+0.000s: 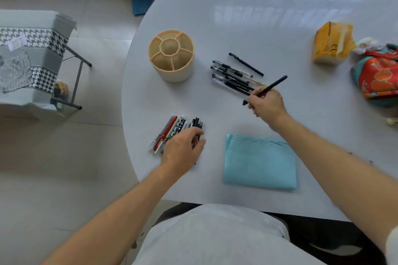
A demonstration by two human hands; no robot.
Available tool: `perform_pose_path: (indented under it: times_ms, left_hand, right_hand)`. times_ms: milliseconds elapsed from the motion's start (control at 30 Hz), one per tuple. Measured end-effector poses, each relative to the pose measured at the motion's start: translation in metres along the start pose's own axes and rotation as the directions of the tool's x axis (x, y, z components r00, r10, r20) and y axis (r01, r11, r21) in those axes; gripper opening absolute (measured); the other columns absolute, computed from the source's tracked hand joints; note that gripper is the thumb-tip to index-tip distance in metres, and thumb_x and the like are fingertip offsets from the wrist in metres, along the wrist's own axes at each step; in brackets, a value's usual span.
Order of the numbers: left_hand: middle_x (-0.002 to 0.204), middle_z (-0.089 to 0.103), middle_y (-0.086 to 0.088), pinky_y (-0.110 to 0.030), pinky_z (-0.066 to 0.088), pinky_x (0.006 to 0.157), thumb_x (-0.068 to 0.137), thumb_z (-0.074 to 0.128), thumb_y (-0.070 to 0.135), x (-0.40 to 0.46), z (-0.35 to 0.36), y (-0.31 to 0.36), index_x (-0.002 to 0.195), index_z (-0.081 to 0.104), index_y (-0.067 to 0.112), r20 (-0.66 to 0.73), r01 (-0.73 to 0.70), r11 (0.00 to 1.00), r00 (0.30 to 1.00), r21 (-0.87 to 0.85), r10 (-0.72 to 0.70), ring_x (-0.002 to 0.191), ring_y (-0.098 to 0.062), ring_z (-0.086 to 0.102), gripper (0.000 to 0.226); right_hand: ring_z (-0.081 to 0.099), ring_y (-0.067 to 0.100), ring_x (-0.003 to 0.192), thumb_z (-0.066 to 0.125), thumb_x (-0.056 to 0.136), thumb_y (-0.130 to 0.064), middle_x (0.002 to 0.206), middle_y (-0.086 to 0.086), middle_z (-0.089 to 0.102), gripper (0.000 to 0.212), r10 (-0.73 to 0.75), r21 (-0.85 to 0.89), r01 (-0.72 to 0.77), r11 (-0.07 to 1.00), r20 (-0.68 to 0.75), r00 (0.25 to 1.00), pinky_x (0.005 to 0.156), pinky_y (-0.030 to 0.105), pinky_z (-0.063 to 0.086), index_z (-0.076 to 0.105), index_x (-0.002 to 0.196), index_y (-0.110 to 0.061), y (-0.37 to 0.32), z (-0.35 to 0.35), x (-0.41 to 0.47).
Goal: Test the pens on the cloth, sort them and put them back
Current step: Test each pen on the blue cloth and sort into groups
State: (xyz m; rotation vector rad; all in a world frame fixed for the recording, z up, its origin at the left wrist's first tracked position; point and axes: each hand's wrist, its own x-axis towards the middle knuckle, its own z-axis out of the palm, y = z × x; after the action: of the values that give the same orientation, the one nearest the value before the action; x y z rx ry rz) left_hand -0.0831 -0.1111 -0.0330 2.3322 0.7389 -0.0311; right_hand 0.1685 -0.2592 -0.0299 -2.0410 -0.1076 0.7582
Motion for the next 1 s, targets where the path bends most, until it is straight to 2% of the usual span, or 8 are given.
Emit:
perform_pose_path:
  times_ms: [133,233,333,600,667,767,867,1000]
  left_hand:
    - [0.109,0.065,0.018,-0.019,0.05,0.082,0.096,0.06,0.038,0.015,0.012,0.033,0.137,0.054,0.032,0.263,-0.119,0.985,0.953,-0.129,0.149,0.088,0.001,0.061,0.042]
    - [0.096,0.072,0.012,-0.029,0.055,0.08,0.096,0.057,0.034,0.018,0.022,0.051,0.119,0.067,0.03,0.471,-0.19,0.973,0.851,-0.135,0.231,0.081,-0.002,0.066,0.025]
    - [0.079,0.071,0.008,-0.036,0.055,0.072,0.095,0.055,0.03,0.016,0.03,0.058,0.092,0.072,0.023,0.552,-0.232,0.966,0.793,-0.113,0.256,0.068,-0.003,0.067,0.019]
    - [0.074,0.067,0.005,-0.039,0.05,0.068,0.1,0.051,0.032,0.008,0.046,0.074,0.086,0.067,0.017,0.55,-0.387,0.921,0.78,0.05,0.298,0.069,-0.018,0.062,0.027]
    - [0.077,0.059,0.005,-0.037,0.044,0.063,0.103,0.046,0.036,0.006,0.052,0.082,0.087,0.063,0.02,0.517,-0.461,0.874,0.792,0.156,0.325,0.072,-0.023,0.058,0.028]
    - [0.077,0.053,0.005,-0.036,0.039,0.062,0.104,0.042,0.038,0.004,0.055,0.073,0.086,0.06,0.02,0.48,-0.469,0.849,0.819,0.245,0.314,0.072,-0.023,0.054,0.031]
    - [0.078,0.057,0.004,-0.037,0.042,0.067,0.103,0.047,0.035,0.004,0.052,0.055,0.086,0.062,0.018,0.46,-0.449,0.874,0.826,0.186,0.326,0.076,-0.022,0.052,0.029]
    - [0.116,0.068,0.003,-0.034,0.048,0.09,0.1,0.057,0.032,0.006,0.062,0.046,0.1,0.072,0.016,0.454,-0.512,0.857,0.778,0.057,0.435,0.11,-0.019,0.059,0.022]
  right_hand:
    - [0.065,0.029,0.057,0.063,0.096,-0.005,0.073,0.018,0.071,0.009,0.027,0.225,-0.09,0.97,0.267,0.963,0.056,0.036,0.057,0.062,0.088,-0.006,0.033,0.01,-0.077]
    - [0.069,0.031,0.063,0.059,0.098,-0.017,0.079,0.02,0.072,0.013,0.046,0.358,-0.166,0.919,0.322,0.946,0.059,0.035,0.058,0.062,0.09,-0.008,0.055,0.018,-0.12]
    - [0.067,0.028,0.064,0.061,0.093,-0.026,0.078,0.018,0.071,0.013,0.067,0.399,-0.155,0.904,0.227,0.972,0.06,0.034,0.057,0.063,0.086,-0.015,0.074,0.024,-0.147]
    - [0.063,0.019,0.058,0.067,0.098,-0.016,0.067,0.003,0.069,0.014,0.25,0.53,-0.148,0.835,-0.125,0.96,0.056,0.03,0.056,0.067,0.09,-0.004,0.098,0.028,-0.166]
    - [0.061,0.016,0.052,0.066,0.098,-0.02,0.063,0.003,0.067,0.018,0.329,0.544,-0.166,0.823,-0.216,0.919,0.052,0.031,0.056,0.066,0.087,-0.005,0.1,0.024,-0.16]
    - [0.057,0.013,0.041,0.063,0.099,-0.021,0.064,0.007,0.063,0.023,0.481,0.616,-0.153,0.773,-0.413,0.773,0.047,0.032,0.055,0.061,0.081,-0.009,0.111,-0.008,-0.145]
    - [0.068,0.014,0.055,0.066,0.098,-0.024,0.071,0.007,0.072,0.018,0.413,0.54,-0.12,0.833,-0.462,0.785,0.06,0.033,0.062,0.068,0.086,-0.011,0.125,-0.045,-0.136]
    - [0.076,0.02,0.069,0.065,0.093,-0.027,0.08,0.0,0.079,0.011,0.217,0.333,-0.069,0.94,-0.431,0.876,0.073,0.037,0.06,0.074,0.09,-0.021,0.122,-0.05,-0.127]
